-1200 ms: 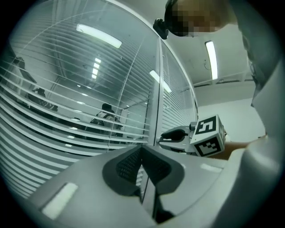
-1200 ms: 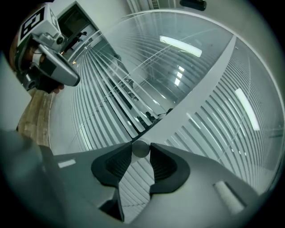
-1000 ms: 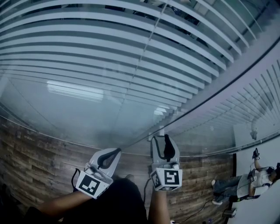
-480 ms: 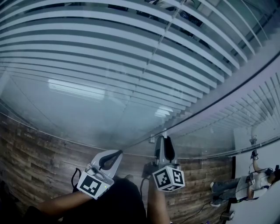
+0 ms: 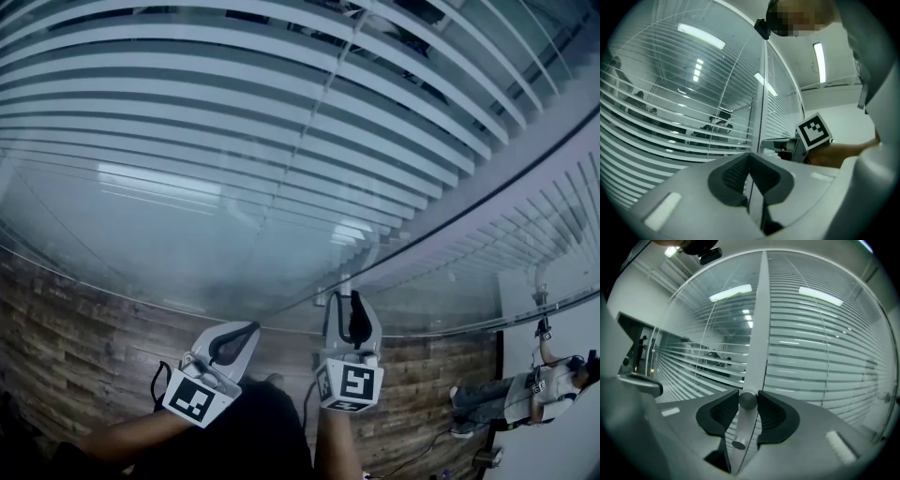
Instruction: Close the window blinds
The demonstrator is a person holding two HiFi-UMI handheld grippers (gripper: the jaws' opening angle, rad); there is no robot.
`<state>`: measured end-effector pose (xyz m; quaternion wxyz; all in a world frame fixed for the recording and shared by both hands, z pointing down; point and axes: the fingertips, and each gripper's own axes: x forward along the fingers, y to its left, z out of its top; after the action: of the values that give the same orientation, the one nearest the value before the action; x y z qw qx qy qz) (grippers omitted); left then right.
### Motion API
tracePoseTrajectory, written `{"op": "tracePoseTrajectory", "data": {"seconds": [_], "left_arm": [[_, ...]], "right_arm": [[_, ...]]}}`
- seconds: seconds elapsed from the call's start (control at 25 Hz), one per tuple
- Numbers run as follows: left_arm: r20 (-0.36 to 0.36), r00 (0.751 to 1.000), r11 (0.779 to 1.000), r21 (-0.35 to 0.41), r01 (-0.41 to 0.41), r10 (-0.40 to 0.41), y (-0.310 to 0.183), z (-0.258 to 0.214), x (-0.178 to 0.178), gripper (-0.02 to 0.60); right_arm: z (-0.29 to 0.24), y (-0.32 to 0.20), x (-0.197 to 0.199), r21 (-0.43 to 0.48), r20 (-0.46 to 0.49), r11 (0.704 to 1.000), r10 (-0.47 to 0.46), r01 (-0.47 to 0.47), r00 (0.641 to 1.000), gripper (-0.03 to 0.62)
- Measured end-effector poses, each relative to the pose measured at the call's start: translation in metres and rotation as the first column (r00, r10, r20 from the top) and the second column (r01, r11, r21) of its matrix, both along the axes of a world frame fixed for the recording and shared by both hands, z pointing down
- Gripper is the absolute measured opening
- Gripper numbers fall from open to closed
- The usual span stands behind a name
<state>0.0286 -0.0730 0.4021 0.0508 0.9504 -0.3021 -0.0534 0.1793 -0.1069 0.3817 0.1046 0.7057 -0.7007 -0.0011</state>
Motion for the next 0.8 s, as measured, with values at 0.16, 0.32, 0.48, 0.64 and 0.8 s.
{"op": "tracePoseTrajectory", "data": {"seconds": [0.16, 0.32, 0.48, 0.64, 0.8], "left_arm": [[-0.001, 1.0, 1.0, -0.007, -0.006, 0.006, -0.001, 0.001, 0.004, 0.0], [0.002, 1.0, 1.0, -0.014, -0.005, 0.005, -0.003, -0.003, 0.006, 0.0], [0.002, 1.0, 1.0, -0.027, 0.001, -0.001, -0.004, 0.009, 0.004, 0.0], [0.001, 1.0, 0.995, -0.096, 0.003, -0.002, -0.005, 0.016, 0.0, 0.0], [0.002, 1.0, 0.994, -0.105, 0.014, -0.014, -0.009, 0.016, -0.004, 0.0]], "right_arm": [[-0.001, 0.0, -0.001, -0.002, -0.109, 1.0, -0.024, 0.024, 0.994, 0.13], [-0.007, -0.002, -0.005, -0.03, -0.211, 0.996, -0.087, 0.083, 0.974, 0.133], [0.001, -0.003, -0.008, -0.046, -0.298, 0.993, -0.12, 0.111, 0.947, 0.135], [-0.005, 0.002, -0.001, -0.021, -0.133, 0.995, -0.099, 0.097, 0.986, 0.138], [-0.009, 0.007, 0.011, 0.08, 0.307, 0.995, -0.087, 0.066, 0.948, 0.175]]}}
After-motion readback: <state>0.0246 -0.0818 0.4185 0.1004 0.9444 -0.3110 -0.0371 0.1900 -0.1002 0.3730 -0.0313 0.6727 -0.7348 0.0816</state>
